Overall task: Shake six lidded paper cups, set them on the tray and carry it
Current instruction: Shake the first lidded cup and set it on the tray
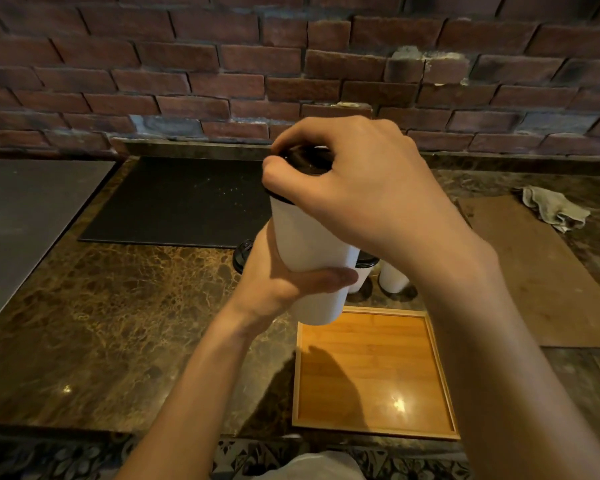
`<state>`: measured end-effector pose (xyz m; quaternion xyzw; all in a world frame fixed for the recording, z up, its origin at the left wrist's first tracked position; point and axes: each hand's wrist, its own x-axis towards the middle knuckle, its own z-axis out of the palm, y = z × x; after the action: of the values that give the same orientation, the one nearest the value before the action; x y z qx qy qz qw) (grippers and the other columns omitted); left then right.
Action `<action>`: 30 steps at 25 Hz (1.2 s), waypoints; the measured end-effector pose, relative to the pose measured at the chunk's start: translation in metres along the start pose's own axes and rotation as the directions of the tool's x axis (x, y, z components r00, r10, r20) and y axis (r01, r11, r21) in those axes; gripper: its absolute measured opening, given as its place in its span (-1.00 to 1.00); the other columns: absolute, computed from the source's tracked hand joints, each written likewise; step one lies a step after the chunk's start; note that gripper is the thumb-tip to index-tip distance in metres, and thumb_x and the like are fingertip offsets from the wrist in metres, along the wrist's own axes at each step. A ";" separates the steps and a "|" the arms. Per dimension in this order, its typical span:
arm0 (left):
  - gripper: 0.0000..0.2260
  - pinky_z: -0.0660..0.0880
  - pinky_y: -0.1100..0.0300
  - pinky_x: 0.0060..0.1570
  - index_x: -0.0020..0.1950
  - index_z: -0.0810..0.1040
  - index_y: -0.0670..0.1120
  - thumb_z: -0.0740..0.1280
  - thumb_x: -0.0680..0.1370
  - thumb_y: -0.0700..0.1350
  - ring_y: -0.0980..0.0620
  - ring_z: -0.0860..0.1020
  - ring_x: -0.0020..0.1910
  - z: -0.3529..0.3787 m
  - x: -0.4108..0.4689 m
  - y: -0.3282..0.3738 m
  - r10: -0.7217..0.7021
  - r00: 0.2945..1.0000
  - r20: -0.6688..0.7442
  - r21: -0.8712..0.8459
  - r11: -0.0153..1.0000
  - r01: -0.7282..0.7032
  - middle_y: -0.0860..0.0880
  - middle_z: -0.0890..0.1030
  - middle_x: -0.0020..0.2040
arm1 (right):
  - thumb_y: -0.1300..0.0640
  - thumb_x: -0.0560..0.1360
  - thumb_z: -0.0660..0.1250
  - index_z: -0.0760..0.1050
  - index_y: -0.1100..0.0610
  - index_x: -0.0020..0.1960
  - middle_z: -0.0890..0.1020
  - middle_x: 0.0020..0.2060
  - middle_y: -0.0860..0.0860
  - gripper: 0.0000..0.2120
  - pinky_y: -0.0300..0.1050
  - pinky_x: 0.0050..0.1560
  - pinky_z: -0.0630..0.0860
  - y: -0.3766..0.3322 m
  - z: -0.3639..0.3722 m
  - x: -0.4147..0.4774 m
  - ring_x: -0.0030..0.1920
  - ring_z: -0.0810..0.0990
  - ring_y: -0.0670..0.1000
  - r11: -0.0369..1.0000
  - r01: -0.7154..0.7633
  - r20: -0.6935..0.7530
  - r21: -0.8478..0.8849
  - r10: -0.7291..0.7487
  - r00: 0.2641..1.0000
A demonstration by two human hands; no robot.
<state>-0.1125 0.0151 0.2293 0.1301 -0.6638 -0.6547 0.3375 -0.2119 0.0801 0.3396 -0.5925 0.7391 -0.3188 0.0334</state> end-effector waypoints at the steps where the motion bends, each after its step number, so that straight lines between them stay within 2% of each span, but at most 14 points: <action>1: -0.25 0.55 0.26 -0.17 0.19 0.44 -0.04 0.62 0.09 0.10 0.10 0.60 -0.01 0.000 0.000 0.000 -0.003 1.000 -0.012 -0.004 1.000 0.003 0.12 0.62 -0.04 | -0.34 0.47 0.22 0.48 -0.14 0.31 0.60 0.17 -0.16 -0.51 -0.01 0.18 0.52 0.004 0.000 -0.003 0.21 0.54 -0.07 0.999 0.007 -0.022 0.034 -0.006 1.000; 3: -0.21 0.55 0.26 -0.12 0.26 0.40 -0.06 0.60 0.13 0.15 0.07 0.59 0.03 -0.003 0.000 0.001 -0.002 0.999 -0.045 -0.027 1.000 0.000 0.11 0.61 0.01 | -0.41 0.42 0.22 0.29 -0.09 0.48 0.48 0.36 -0.15 -0.28 -0.16 0.27 0.42 0.015 0.000 -0.014 0.35 0.43 -0.12 0.983 -0.022 -0.024 0.183 0.027 0.999; 5: -0.23 0.55 0.24 -0.07 0.29 0.39 -0.04 0.59 0.18 0.12 0.05 0.59 0.08 -0.008 0.000 0.002 0.013 0.998 -0.061 -0.029 0.999 -0.015 0.09 0.61 0.06 | -0.50 0.31 0.19 0.12 -0.12 0.55 0.37 0.44 -0.20 -0.08 -0.26 0.26 0.33 0.028 0.002 -0.027 0.40 0.35 -0.20 0.943 -0.118 0.052 0.310 0.107 0.993; 7: -0.22 0.54 0.23 -0.02 0.32 0.38 -0.08 0.59 0.20 0.10 0.02 0.58 0.13 -0.009 0.000 0.001 0.013 0.999 -0.040 -0.022 1.000 -0.014 0.04 0.61 0.10 | -0.51 0.24 0.22 0.12 -0.20 0.52 0.43 0.36 -0.29 -0.08 -0.40 0.16 0.40 0.036 0.012 -0.042 0.30 0.41 -0.33 0.892 -0.183 0.154 0.414 0.130 0.980; 9: -0.22 0.54 0.25 -0.01 0.30 0.38 -0.10 0.59 0.18 0.09 0.05 0.60 0.11 -0.004 -0.001 -0.001 0.016 0.998 -0.067 -0.010 1.000 -0.017 0.03 0.62 0.08 | -0.49 0.21 0.30 0.20 -0.24 0.44 0.50 0.22 -0.33 -0.13 -0.49 -0.03 0.49 0.039 0.029 -0.052 0.17 0.47 -0.39 0.844 -0.224 0.183 0.487 0.152 0.971; 13: -0.27 0.53 0.30 0.01 0.31 0.30 -0.16 0.52 0.22 -0.08 0.12 0.59 0.11 0.014 -0.010 -0.014 0.049 0.977 -0.209 0.051 0.998 -0.040 -0.03 0.55 0.12 | -0.33 0.19 0.51 0.22 -0.13 0.43 0.50 0.20 -0.23 -0.09 -0.35 0.00 0.56 0.046 0.062 -0.063 0.16 0.51 -0.25 0.756 -0.306 0.140 0.578 0.278 0.950; 16: -0.26 0.49 0.35 0.07 0.36 0.26 -0.18 0.52 0.26 -0.34 0.18 0.56 0.14 0.021 -0.016 -0.026 0.040 0.980 -0.197 0.102 0.995 -0.020 -0.01 0.52 0.16 | -0.18 0.19 0.59 0.28 -0.10 0.41 0.53 0.16 -0.20 -0.11 -0.24 0.06 0.60 0.051 0.075 -0.065 0.16 0.54 -0.21 0.693 -0.330 0.092 0.640 0.357 0.929; 18: -0.17 0.48 0.36 0.08 0.41 0.20 -0.23 0.53 0.25 -0.45 0.16 0.54 0.18 0.021 -0.019 -0.033 0.028 0.987 -0.156 0.123 0.992 -0.009 -0.04 0.50 0.20 | -0.20 0.15 0.59 0.31 -0.10 0.38 0.55 0.15 -0.20 -0.12 -0.14 0.10 0.61 0.054 0.076 -0.067 0.16 0.54 -0.20 0.716 -0.316 0.036 0.622 0.378 0.925; 19: -0.13 0.48 0.36 0.08 0.43 0.16 -0.25 0.53 0.23 -0.47 0.13 0.53 0.21 0.022 -0.022 -0.035 0.007 0.992 -0.128 0.124 0.992 0.009 -0.06 0.49 0.23 | -0.23 0.13 0.58 0.33 -0.11 0.36 0.55 0.13 -0.20 -0.13 -0.13 0.08 0.61 0.055 0.074 -0.067 0.14 0.55 -0.20 0.732 -0.303 0.005 0.610 0.379 0.926; 21: -0.11 0.49 0.36 0.04 0.45 0.15 -0.25 0.52 0.23 -0.47 0.12 0.53 0.21 0.025 -0.026 -0.035 -0.057 0.995 -0.082 0.099 0.993 0.065 -0.09 0.48 0.25 | -0.30 0.10 0.53 0.37 -0.14 0.31 0.57 0.07 -0.21 -0.17 -0.24 -0.04 0.62 0.053 0.069 -0.067 0.07 0.57 -0.25 0.731 -0.271 -0.047 0.626 0.383 0.923; 23: -0.25 0.51 0.39 -0.04 0.37 0.29 -0.21 0.51 0.26 -0.46 0.18 0.57 0.13 0.027 -0.025 -0.033 -0.079 0.995 -0.063 0.097 0.992 0.085 -0.04 0.53 0.17 | -0.33 0.10 0.50 0.38 -0.13 0.29 0.58 0.04 -0.20 -0.18 -0.31 -0.12 0.60 0.051 0.065 -0.067 0.04 0.58 -0.25 0.719 -0.247 -0.075 0.649 0.384 0.920; 27: -0.50 0.49 0.46 -0.15 0.13 0.48 -0.18 0.49 0.27 -0.47 0.28 0.60 -0.05 0.030 -0.018 -0.028 -0.059 0.998 -0.031 0.215 0.975 0.065 0.07 0.59 -0.03 | -0.37 0.06 0.48 0.39 -0.08 0.30 0.58 0.08 -0.13 -0.12 -0.12 0.00 0.63 0.048 0.068 -0.067 0.10 0.58 -0.13 0.729 -0.257 -0.121 0.634 0.422 0.899; 30: -0.52 0.49 0.46 -0.17 0.13 0.50 -0.21 0.51 0.27 -0.44 0.28 0.60 -0.08 0.031 -0.020 -0.027 -0.062 0.998 -0.013 0.250 0.966 0.063 0.05 0.59 -0.05 | -0.33 0.07 0.51 0.40 -0.02 0.31 0.59 0.07 -0.11 -0.12 -0.16 -0.02 0.63 0.051 0.068 -0.067 0.07 0.60 -0.15 0.727 -0.265 -0.111 0.634 0.425 0.898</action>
<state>-0.1247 0.0488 0.2008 0.1942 -0.7358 -0.5755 0.2993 -0.2070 0.1159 0.2376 -0.3565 0.6939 -0.5971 0.1867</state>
